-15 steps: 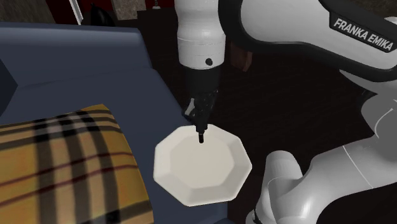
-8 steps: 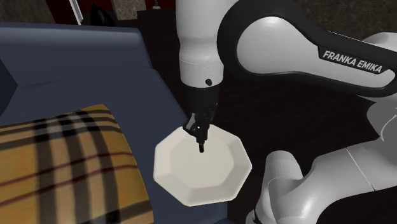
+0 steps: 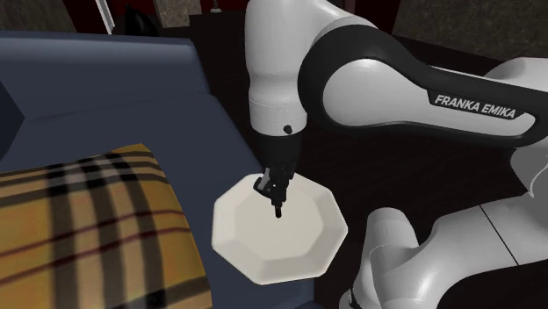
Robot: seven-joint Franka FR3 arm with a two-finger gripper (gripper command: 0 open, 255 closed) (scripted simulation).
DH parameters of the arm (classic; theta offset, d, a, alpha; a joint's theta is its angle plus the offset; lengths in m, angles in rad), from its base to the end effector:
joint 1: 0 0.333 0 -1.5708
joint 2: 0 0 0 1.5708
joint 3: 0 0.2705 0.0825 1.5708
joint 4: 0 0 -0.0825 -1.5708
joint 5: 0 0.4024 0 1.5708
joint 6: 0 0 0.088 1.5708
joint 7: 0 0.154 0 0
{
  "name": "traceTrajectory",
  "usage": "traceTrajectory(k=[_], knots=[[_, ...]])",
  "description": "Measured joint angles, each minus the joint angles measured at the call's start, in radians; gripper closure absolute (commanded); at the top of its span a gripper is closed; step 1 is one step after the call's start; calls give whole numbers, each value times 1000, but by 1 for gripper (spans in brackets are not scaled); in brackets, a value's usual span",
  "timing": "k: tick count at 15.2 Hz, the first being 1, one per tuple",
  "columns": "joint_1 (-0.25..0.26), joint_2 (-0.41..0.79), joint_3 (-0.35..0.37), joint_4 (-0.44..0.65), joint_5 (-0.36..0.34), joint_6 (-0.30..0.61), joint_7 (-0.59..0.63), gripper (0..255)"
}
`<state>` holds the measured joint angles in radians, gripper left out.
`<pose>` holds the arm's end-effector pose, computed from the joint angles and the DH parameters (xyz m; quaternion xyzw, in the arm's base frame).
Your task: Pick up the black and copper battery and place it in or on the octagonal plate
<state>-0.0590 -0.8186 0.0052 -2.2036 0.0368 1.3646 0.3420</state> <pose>0.3238 -0.0108 0.5778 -0.9808 0.1939 0.0124 0.0145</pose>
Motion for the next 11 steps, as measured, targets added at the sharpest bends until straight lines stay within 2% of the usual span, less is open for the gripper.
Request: traceTrajectory(k=[3, 4, 11], knots=[[0, 0, 0, -1, 0, 1, 0, 255], [0, 0, 0, -1, 0, 1, 0, 0], [-1, 6, -3, 19, -2, -13, -2, 0]])
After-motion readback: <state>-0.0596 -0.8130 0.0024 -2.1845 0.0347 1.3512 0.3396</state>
